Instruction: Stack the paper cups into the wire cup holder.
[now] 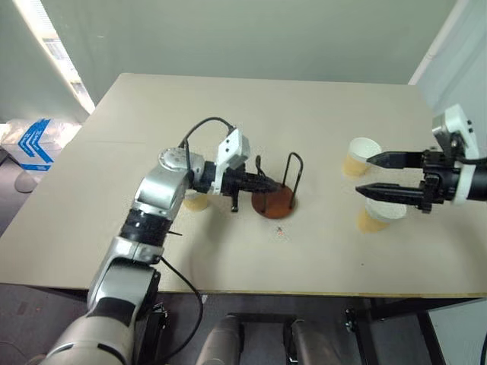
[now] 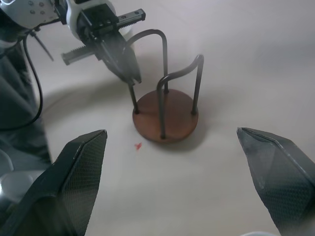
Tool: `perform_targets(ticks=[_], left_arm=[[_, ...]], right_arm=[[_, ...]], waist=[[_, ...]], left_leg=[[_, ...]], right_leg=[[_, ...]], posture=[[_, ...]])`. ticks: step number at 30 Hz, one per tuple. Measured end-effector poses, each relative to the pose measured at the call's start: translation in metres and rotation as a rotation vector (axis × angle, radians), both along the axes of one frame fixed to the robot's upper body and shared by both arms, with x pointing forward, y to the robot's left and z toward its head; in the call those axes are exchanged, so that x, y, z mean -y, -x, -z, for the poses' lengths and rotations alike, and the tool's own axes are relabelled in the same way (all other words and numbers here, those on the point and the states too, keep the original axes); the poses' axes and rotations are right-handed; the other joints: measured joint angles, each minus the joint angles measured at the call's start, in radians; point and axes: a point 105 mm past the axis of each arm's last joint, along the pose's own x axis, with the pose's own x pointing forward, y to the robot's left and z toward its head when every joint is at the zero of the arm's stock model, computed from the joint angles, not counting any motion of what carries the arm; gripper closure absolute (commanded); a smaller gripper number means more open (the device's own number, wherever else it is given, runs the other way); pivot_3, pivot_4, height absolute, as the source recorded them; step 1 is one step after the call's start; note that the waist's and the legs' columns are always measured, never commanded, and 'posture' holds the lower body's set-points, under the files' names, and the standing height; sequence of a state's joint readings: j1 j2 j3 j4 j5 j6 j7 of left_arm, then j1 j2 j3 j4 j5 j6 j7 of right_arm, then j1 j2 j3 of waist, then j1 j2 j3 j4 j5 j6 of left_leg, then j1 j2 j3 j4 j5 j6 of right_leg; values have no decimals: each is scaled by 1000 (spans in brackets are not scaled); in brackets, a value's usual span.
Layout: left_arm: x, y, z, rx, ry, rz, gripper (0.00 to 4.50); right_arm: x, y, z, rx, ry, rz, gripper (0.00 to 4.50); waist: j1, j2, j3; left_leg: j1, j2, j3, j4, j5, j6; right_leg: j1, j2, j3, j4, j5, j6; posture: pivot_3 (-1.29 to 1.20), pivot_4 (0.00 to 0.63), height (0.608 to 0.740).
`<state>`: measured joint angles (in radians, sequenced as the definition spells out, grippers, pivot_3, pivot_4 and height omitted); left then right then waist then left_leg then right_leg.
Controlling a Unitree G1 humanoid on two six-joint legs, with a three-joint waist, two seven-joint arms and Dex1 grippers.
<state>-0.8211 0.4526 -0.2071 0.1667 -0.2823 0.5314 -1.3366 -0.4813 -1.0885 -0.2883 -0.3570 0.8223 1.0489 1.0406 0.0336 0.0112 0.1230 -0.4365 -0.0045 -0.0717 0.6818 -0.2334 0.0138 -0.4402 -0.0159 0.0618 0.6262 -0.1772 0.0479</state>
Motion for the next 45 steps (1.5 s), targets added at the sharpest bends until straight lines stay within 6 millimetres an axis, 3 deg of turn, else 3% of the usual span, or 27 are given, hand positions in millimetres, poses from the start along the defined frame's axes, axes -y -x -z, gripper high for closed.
perform_targets(ticks=[13, 17, 20, 26, 27, 33, 40, 45], left_arm=[[21, 8, 23, 42, -80, 56, 4461], [17, 6, 33, 71, -123, 35, 3440], [7, 7, 44, 49, -163, 15, 2375], [-7, 1, 40, 74, -183, -35, 194], [-9, 0, 38, 82, -184, -42, 33], [-20, 6, 27, 119, -203, -29, 33], [-28, 17, -16, 95, -55, -17, 33], [-64, 18, -43, 111, -29, -125, 33]], right_arm=[[-7, 2, -4, 30, 2, -3, 0], [-11, 1, -4, 32, 6, -18, 0], [-11, -1, -2, 28, 5, -17, 0], [-12, -6, 0, 22, 5, -23, 0], [-11, -7, 0, 21, 5, -20, 0], [-13, -10, -2, 36, 12, -43, 0], [-14, -30, -14, 100, 47, -48, 0], [-10, -56, -27, 161, 88, 7, 0]], waist=[[-3, 0, 0], [-4, 0, 0], [-6, 0, 0], [-5, 0, 0], [-5, 0, 0], [-7, 0, 0], [-10, 0, 0], [-22, 1, 0]], left_leg=[[2, -1, 0, 1, 3, 7], [2, -1, 0, 0, 3, 7], [1, -1, 0, 0, 3, 7], [1, -1, 0, -1, 2, 7], [1, -1, 0, -1, 2, 7], [1, -1, 0, -1, 1, 7], [1, -1, -1, -1, 1, 7], [2, -1, -1, -3, 1, 7]], right_leg=[[1, 0, 2, 0, 5, -5], [2, 0, 2, -1, 5, -5], [1, 0, 2, -1, 5, -5], [1, 0, 2, -1, 4, -4], [1, 0, 2, -1, 4, -4], [0, 0, 2, -2, 4, -4], [-1, -1, 2, -1, 3, -8], [-2, 0, 2, 0, 3, -9]], posture=[[0, 150, 740], [0, 150, 740], [0, 150, 740], [0, 150, 740], [0, 150, 740], [0, 150, 740], [0, 150, 740], [0, 150, 740]])
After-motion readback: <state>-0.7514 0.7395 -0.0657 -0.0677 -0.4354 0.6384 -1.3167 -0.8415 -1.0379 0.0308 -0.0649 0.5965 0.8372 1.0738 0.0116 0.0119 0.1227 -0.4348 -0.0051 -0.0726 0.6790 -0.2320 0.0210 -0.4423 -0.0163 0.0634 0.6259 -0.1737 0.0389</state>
